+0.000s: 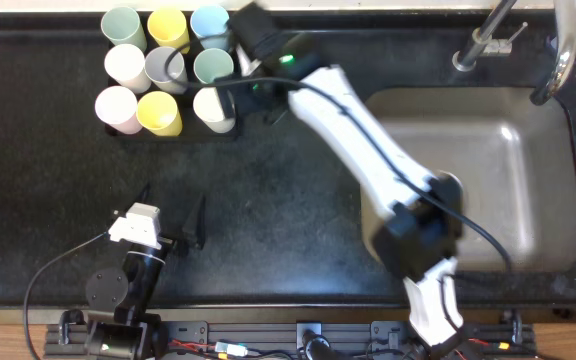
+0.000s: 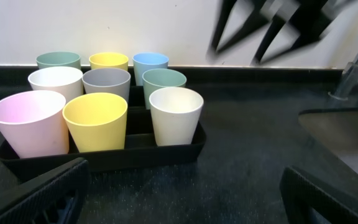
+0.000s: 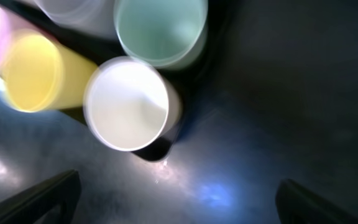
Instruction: Store Cups
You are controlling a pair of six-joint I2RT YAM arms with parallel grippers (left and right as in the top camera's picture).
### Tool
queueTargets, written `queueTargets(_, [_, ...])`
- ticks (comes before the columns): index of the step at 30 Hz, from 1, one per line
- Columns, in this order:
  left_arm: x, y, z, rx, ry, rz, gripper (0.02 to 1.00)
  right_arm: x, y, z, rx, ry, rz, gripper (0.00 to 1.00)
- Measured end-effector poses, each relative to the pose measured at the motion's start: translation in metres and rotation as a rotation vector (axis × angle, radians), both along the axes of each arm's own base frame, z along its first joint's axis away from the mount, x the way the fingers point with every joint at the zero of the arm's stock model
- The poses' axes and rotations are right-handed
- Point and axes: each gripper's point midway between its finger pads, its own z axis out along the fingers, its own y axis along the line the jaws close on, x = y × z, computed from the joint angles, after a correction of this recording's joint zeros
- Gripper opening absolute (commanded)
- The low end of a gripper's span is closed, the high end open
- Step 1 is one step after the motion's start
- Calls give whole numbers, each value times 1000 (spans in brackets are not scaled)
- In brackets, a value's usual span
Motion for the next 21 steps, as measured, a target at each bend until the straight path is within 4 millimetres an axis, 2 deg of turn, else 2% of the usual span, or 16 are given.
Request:
queueTargets(2, [0, 0, 0, 0, 0, 0, 1000, 4, -29, 45, 31, -82, -37, 998])
queueTargets(5, [0, 0, 0, 0, 0, 0, 1000, 1, -92, 105, 68, -194, -138, 998])
queueTargets(8, [0, 0, 0, 0, 0, 0, 1000, -14, -160, 136, 62, -276, -250, 996])
queueTargets(10, [0, 0, 0, 0, 0, 0, 1000, -28, -194, 142, 51, -328, -300, 998])
queueTargets(12, [0, 0, 0, 0, 0, 0, 1000, -47, -219, 140, 36, -383, -325, 996])
queueTargets(16, [0, 0, 0, 0, 0, 0, 1000, -87, -247, 131, 22, -520, -341, 996])
queueTargets(21, [0, 0, 0, 0, 0, 0, 1000, -142, -269, 132, 28, -772, -380, 996])
